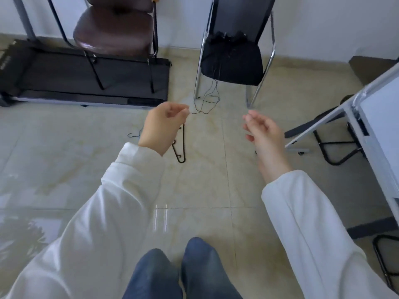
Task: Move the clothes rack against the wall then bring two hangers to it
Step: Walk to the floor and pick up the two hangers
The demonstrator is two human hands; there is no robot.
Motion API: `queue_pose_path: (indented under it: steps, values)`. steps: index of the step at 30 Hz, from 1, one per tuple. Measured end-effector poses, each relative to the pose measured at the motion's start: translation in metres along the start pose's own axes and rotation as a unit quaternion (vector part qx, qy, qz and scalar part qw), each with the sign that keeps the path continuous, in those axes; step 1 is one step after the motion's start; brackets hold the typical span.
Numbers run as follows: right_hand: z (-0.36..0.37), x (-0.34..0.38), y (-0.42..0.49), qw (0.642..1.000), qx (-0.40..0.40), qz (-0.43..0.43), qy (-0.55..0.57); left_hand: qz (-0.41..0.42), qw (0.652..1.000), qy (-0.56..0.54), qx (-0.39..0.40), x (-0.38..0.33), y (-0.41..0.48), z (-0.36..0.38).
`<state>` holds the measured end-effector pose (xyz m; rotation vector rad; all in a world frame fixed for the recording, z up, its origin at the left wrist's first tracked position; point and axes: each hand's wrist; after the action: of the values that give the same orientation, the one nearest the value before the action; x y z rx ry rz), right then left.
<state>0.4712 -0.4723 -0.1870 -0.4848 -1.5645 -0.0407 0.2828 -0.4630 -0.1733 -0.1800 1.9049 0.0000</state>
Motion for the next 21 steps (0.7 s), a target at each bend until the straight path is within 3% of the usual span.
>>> queue_pose_path:
  steps: [8, 21]
  values:
    - [0.11, 0.006, 0.086, 0.994, 0.108, 0.012, -0.024, -0.056, 0.993, -0.004, -0.102, 0.032, 0.089, -0.064]
    - [0.262, 0.041, 0.219, 0.996, 0.086, 0.014, -0.014, -0.081, 0.991, -0.02, -0.107, 0.072, 0.273, -0.144]
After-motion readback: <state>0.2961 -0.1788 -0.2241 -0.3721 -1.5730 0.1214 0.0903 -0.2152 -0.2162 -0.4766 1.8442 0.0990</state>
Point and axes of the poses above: each hand's wrist, its own y-axis towards the middle knuckle, its own z-axis out of the palm, x = y × z, and after that the axes turned 5 degrees about z, right-handed
